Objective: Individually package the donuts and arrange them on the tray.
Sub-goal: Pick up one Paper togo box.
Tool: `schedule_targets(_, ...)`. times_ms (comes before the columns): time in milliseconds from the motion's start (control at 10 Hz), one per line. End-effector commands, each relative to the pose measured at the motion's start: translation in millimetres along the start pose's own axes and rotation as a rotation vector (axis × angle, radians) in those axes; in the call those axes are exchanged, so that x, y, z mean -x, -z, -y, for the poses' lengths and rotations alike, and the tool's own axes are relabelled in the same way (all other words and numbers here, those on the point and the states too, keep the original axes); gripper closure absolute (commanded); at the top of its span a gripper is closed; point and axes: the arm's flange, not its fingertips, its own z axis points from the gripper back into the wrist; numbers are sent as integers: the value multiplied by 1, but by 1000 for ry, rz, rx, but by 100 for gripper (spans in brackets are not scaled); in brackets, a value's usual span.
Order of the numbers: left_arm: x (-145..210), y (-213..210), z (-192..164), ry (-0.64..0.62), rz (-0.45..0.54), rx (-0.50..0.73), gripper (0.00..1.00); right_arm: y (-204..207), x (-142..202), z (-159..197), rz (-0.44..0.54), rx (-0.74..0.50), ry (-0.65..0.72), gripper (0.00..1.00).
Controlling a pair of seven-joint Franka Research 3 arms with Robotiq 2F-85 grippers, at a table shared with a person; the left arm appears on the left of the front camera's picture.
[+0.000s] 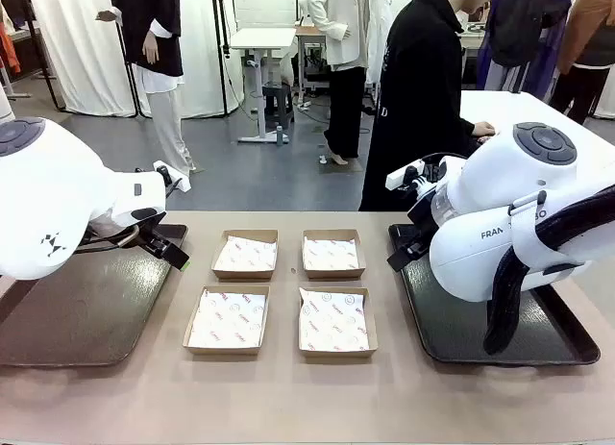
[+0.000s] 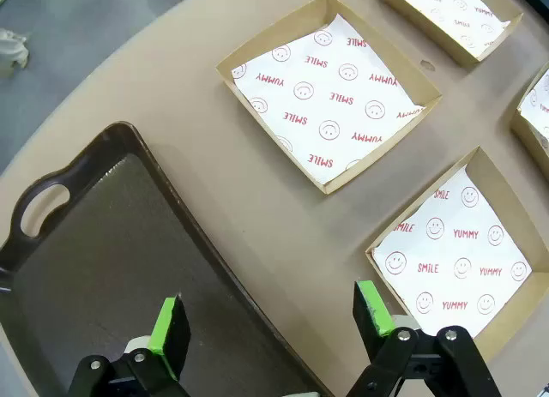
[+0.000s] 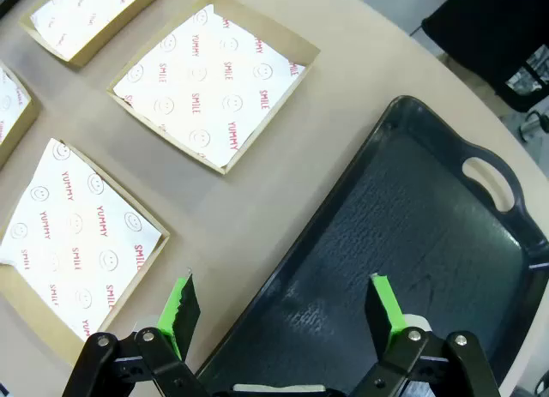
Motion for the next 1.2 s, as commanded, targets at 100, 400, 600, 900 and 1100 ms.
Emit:
schedule_targets(100,0,0,0,0,0,0,0,0,0,0,0,0,0,0)
schedule_targets(400,0,0,0,0,0,0,0,0,0,0,0,0,0,0)
schedule_targets(600,0,0,0,0,0,0,0,0,0,0,0,0,0,0)
schedule_targets(900,0,0,0,0,0,0,0,0,0,0,0,0,0,0)
schedule_targets(1100,0,0,0,0,0,0,0,0,0,0,0,0,0,0)
